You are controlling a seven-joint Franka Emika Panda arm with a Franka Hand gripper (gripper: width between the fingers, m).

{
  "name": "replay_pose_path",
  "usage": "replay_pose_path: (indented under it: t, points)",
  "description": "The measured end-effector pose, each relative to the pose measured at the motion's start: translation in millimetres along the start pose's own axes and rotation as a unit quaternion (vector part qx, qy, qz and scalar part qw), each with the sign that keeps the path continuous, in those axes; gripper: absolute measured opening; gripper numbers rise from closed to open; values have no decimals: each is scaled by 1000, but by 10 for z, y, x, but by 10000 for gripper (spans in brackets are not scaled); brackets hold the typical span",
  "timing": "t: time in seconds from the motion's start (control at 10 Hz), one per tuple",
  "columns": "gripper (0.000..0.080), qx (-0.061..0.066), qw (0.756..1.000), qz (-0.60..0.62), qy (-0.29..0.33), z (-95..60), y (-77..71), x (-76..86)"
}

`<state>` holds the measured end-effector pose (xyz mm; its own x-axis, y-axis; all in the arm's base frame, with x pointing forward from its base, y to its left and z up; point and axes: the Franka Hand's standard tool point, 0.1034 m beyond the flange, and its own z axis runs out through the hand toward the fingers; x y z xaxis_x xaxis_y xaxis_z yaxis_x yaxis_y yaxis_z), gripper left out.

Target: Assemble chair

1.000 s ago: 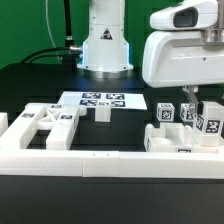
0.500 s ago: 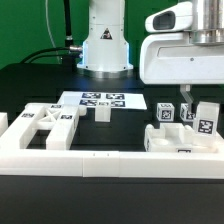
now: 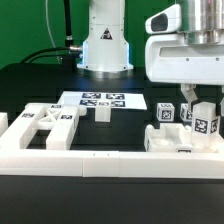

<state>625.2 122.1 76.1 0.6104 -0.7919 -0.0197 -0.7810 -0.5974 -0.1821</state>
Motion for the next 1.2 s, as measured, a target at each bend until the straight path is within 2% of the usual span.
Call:
replay_pose_path:
  t: [0.3, 0.5, 0.6, 0.8, 0.9, 1.0, 1.1, 1.2]
  points:
    - [294, 20, 988, 155, -10, 0, -5, -6]
    - [294, 32, 963, 268, -22, 1, -19, -15]
    - [294, 36, 948, 315, -28, 0, -27, -22]
    - [294, 35, 948, 314, -29, 5, -26, -25]
    - [475, 34, 955, 293, -29, 9, -21, -25]
    - [589, 24, 963, 266, -34, 3, -15, -13]
    - [589, 26, 968, 249, -33, -5, -34, 1]
    - [637, 28, 978, 204, -32, 0, -29, 0]
